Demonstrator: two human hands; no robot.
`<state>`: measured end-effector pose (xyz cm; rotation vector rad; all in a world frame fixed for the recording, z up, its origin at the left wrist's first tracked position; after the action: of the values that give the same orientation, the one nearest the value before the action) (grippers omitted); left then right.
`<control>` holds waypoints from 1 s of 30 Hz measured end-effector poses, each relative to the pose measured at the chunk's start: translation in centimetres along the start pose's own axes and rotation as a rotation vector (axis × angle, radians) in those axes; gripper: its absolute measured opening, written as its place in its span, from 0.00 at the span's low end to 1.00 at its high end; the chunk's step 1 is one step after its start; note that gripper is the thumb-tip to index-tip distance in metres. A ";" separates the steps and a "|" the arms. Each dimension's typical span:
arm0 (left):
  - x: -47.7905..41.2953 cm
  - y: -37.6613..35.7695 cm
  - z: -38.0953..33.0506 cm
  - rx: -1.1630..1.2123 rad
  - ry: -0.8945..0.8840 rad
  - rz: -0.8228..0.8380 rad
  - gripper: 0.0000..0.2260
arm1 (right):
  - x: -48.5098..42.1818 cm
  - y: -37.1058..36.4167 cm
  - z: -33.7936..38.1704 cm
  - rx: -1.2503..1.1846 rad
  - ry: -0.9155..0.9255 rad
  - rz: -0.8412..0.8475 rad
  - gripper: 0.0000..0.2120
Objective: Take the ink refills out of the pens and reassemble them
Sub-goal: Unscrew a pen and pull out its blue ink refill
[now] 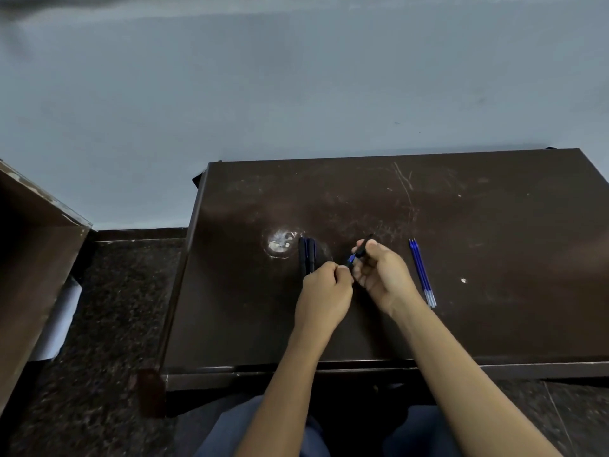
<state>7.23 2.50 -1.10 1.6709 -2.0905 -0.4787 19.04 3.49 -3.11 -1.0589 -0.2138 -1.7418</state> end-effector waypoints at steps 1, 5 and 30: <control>-0.2 0.3 0.2 -0.013 -0.012 -0.010 0.13 | -0.3 0.5 0.4 0.083 0.020 -0.064 0.10; -0.5 1.1 1.0 0.016 -0.047 -0.092 0.11 | -1.3 1.7 -0.1 0.916 0.174 -0.314 0.09; -0.3 0.2 -0.4 -0.091 -0.214 -0.041 0.10 | 0.9 -0.3 -0.2 0.224 -0.015 -0.003 0.08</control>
<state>7.32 2.79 -0.70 1.6770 -2.1490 -0.7855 18.61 2.88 -2.52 -0.9085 -0.4097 -1.6696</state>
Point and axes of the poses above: each hand's wrist, its own x-axis away from the middle knuckle, its own y-axis out of the back of the hand, z = x × y, the point moved 5 cm from there along -x, towards the middle knuckle, and after that the axes turned 14 degrees about -y, right-handed, at the moved point
